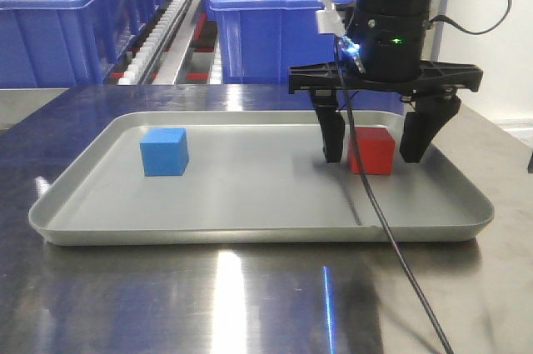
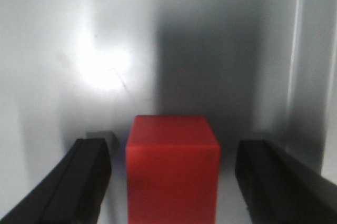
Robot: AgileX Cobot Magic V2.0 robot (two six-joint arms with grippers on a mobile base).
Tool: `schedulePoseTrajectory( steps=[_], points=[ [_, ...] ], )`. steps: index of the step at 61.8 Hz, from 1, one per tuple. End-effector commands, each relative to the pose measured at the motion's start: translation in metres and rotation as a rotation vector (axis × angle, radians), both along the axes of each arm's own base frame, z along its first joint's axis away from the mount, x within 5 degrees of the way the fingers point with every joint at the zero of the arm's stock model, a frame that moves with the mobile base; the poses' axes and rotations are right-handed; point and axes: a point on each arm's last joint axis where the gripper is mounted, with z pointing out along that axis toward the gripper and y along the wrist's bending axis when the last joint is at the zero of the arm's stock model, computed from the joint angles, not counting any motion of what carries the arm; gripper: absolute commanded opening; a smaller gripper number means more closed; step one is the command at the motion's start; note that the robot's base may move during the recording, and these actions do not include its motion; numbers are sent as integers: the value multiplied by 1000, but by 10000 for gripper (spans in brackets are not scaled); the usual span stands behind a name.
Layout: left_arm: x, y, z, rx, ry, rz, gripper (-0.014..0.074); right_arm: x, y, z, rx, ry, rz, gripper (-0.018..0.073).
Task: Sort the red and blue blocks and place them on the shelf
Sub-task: 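Close the right gripper on the red cube and lift it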
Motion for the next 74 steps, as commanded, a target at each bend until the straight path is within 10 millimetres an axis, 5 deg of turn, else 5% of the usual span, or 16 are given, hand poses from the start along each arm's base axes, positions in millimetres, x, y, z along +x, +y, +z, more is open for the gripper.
schedulePoseTrajectory(
  steps=[1, 9, 21, 35, 54, 74],
  points=[
    [-1, 1, 0, -18, -73, 6, 124, 1, -2, 30, 45, -90, -1, 593],
    [-1, 1, 0, -18, -73, 6, 124, 1, -1, 30, 48, -93, -1, 458],
    [-1, 1, 0, -18, -73, 6, 124, 1, -1, 31, 53, -93, -2, 37],
    [-1, 1, 0, -18, -73, 6, 124, -4, -5, 48, 65, -135, 0, 57],
    [-1, 1, 0, -18, -73, 6, 124, -23, -32, 107, -19, -429, 118, 57],
    [-1, 1, 0, -18, -73, 6, 124, -73, -73, 129, 34, -772, 310, 57]
  ],
)
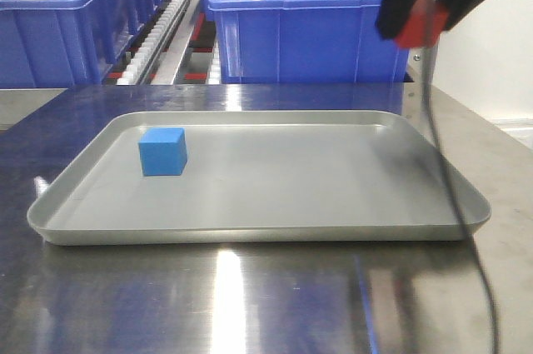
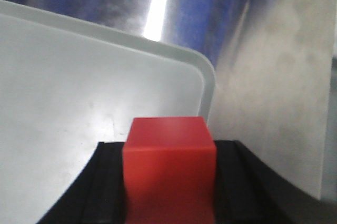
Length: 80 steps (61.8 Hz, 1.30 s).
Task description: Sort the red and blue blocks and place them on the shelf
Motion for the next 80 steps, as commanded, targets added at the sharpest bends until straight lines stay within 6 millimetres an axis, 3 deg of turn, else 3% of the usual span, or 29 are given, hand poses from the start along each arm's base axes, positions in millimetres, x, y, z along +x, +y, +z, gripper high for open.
schedulePoseTrajectory(
  steps=[1, 16, 31, 46, 58, 68, 80],
  points=[
    [-1, 1, 0, -18, -73, 6, 124, -17, -17, 30, 57, -225, 56, 57],
    [-1, 1, 0, -18, -73, 6, 124, -62, -69, 12, 92, -363, -14, 57],
    [-1, 1, 0, -18, -73, 6, 124, -117, -100, 1, 102, -505, -108, 57],
    [-1, 1, 0, -18, -73, 6, 124, -177, -111, -7, 141, -727, -121, 57],
    [-1, 1, 0, -18, -73, 6, 124, -213, -116, -17, 163, -843, -119, 57],
    [-1, 1, 0, -18, -73, 6, 124, -227, -117, -19, 174, -900, -118, 57],
    [-1, 1, 0, -18, -73, 6, 124, -228, -118, -19, 174, -903, -118, 57]
  ],
)
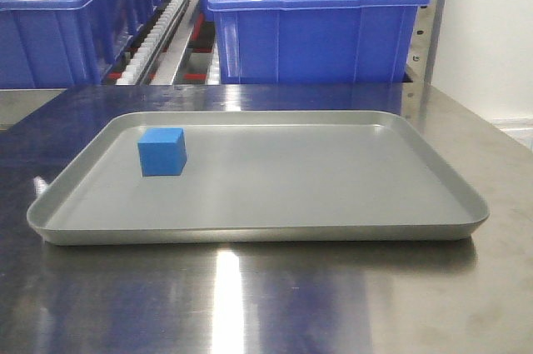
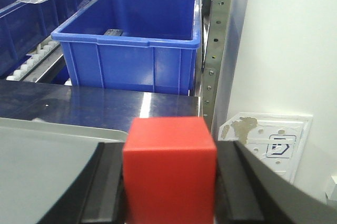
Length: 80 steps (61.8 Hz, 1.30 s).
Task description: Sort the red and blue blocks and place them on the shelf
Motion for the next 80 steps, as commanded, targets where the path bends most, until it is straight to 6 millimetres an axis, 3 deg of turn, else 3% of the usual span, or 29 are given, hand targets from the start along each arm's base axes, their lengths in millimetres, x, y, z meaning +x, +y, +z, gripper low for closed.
schedulePoseTrajectory(
  steps=[1, 67, 80],
  points=[
    [-1, 1, 0, -18, -73, 6, 124, -1, 0, 18, 8, -115, -4, 57],
    [-1, 1, 0, -18, -71, 6, 124, -1, 0, 18, 8, -115, -4, 57],
    [-4, 0, 18, -17, -56, -2, 124, -1, 0, 18, 8, -115, -4, 57]
  ],
)
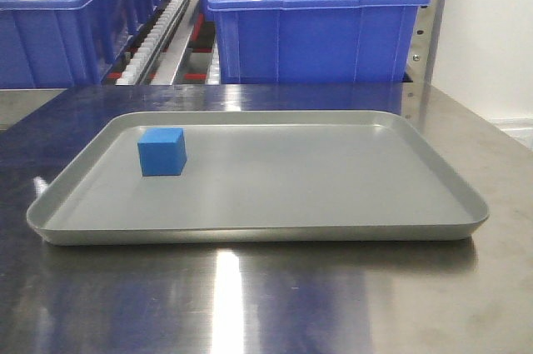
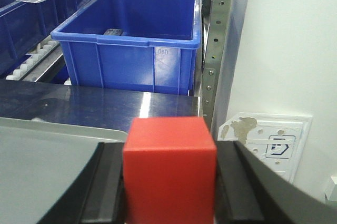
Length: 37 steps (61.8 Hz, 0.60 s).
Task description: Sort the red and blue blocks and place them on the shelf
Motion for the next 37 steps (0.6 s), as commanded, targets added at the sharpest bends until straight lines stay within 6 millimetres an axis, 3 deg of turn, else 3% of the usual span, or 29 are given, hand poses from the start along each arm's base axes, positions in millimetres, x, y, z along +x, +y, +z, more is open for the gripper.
schedulePoseTrajectory(
  steps=[1, 17, 27, 37],
  points=[
    [-5, 0, 21, -18, -72, -1, 124, -1, 0, 18, 8, -115, -4, 57],
    [-12, -1, 64, -10, -6, -18, 124, -1, 0, 18, 8, -115, -4, 57],
    [3, -2, 78, -1, 127, -24, 124, -1, 0, 18, 8, -115, -4, 57],
    [32, -3, 88, 59, 250, -10, 124, -1, 0, 18, 8, -115, -4, 57]
  ],
)
